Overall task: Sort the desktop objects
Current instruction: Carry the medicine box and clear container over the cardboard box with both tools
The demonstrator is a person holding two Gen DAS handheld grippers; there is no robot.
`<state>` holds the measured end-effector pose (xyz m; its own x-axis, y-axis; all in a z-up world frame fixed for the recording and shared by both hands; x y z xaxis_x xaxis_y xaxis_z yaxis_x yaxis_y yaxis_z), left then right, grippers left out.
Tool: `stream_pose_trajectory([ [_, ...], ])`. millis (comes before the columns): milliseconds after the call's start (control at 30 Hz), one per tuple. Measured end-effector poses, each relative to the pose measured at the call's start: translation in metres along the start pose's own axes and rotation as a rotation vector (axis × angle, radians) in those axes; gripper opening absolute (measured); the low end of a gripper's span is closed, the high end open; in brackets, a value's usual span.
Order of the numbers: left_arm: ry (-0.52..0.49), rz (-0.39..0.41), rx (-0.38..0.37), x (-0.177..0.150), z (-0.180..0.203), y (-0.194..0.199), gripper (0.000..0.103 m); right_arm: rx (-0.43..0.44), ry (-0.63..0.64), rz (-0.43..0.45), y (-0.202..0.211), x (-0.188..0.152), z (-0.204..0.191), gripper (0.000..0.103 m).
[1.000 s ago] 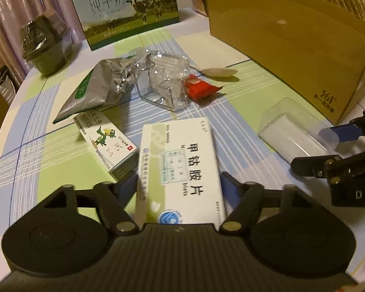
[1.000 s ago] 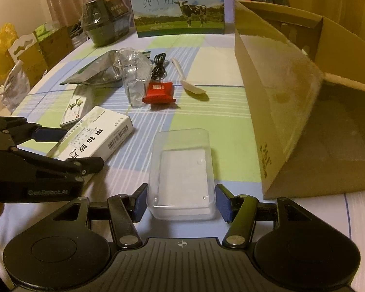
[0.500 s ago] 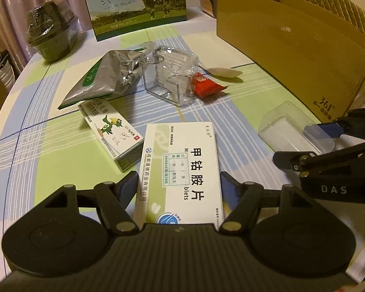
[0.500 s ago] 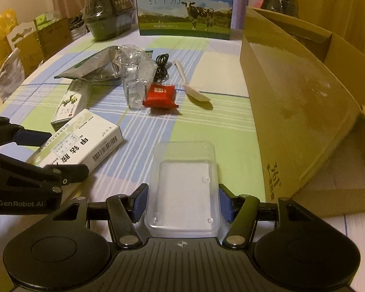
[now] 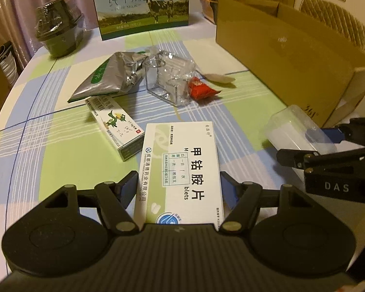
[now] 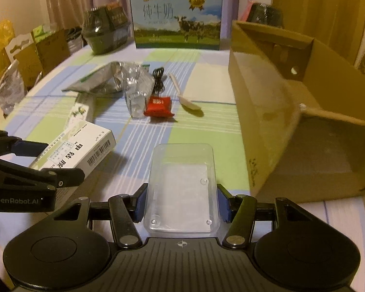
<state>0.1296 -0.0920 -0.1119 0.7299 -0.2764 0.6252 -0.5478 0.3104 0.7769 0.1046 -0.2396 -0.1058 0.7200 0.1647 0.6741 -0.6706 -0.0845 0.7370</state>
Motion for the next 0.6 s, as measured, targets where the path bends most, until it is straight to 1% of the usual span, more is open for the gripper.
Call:
stream_pose_trajectory([
  [167,0.007,0.031,-0.02,0.008,0.012,0.025,0.067,-0.009,-0.011,0.067,0.036,0.014,0.009,0.053],
  [300,-0.01,0.074,-0.042,0.026,0.027,0.043,0.067,-0.035,-0.036,0.142,0.067,0.033,0.027,0.053],
  [433,-0.03,0.119,-0.077,0.052,0.052,0.056,0.067,-0.08,-0.065,0.198,0.086,0.051,0.054,0.054],
  [600,-0.061,0.168,-0.14,0.086,0.091,0.06,0.067,-0.141,-0.103,0.226,0.093,0.067,0.1,0.054],
])
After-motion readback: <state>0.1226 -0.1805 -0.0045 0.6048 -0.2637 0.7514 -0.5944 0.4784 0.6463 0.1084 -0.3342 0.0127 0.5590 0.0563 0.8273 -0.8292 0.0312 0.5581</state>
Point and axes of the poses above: each gripper's, at about its wrist camera, not at the fingertips, and y roughly against the way its jaws point, z to its right, x to its top, the point moved 4 cm from there along -y, roughly the way its jaws point, and after that the axes turned 7 degrees about -x, right-handed, at the moved point
